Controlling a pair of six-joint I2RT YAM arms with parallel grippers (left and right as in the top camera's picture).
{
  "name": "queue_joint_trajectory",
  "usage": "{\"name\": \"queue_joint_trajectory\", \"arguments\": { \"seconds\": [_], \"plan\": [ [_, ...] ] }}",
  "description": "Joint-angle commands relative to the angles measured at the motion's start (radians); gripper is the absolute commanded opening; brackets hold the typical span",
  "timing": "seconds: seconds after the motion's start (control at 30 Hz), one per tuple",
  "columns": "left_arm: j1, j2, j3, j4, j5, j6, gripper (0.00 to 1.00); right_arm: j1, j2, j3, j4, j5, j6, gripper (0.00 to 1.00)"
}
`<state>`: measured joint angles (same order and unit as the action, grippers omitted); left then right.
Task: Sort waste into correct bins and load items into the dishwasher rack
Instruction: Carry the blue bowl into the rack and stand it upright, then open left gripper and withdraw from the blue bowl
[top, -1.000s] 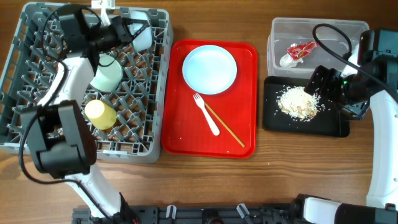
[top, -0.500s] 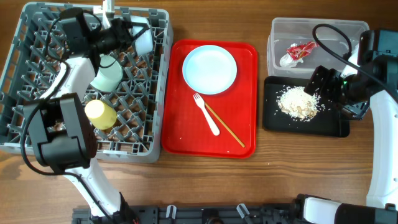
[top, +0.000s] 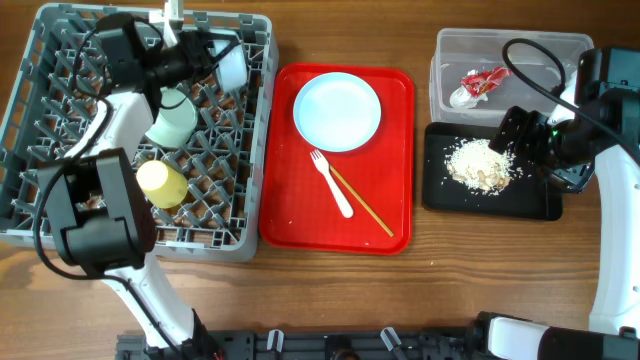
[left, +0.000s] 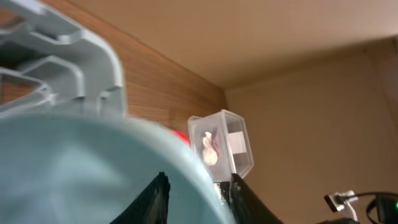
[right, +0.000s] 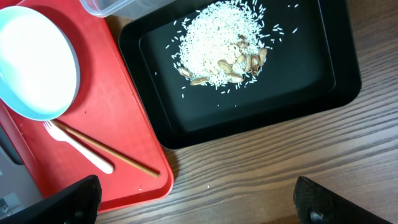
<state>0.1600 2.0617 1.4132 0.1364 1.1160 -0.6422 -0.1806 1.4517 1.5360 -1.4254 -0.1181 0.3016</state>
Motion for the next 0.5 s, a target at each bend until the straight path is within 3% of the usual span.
{"name": "queue_joint_trajectory", "arguments": {
  "seconds": [0.0, 0.47],
  "plan": [
    [0.048, 0.031, 0.001, -0.001, -0.035, -0.002, 0.43, -0.004, -0.019, 0.016, -0.001, 0.014, -0.011, 1.0],
    [0.203, 0.021, 0.001, -0.055, 0.013, -0.002, 0.6, -0.004, -0.019, 0.016, -0.001, 0.014, -0.009, 1.0]
  ]
}}
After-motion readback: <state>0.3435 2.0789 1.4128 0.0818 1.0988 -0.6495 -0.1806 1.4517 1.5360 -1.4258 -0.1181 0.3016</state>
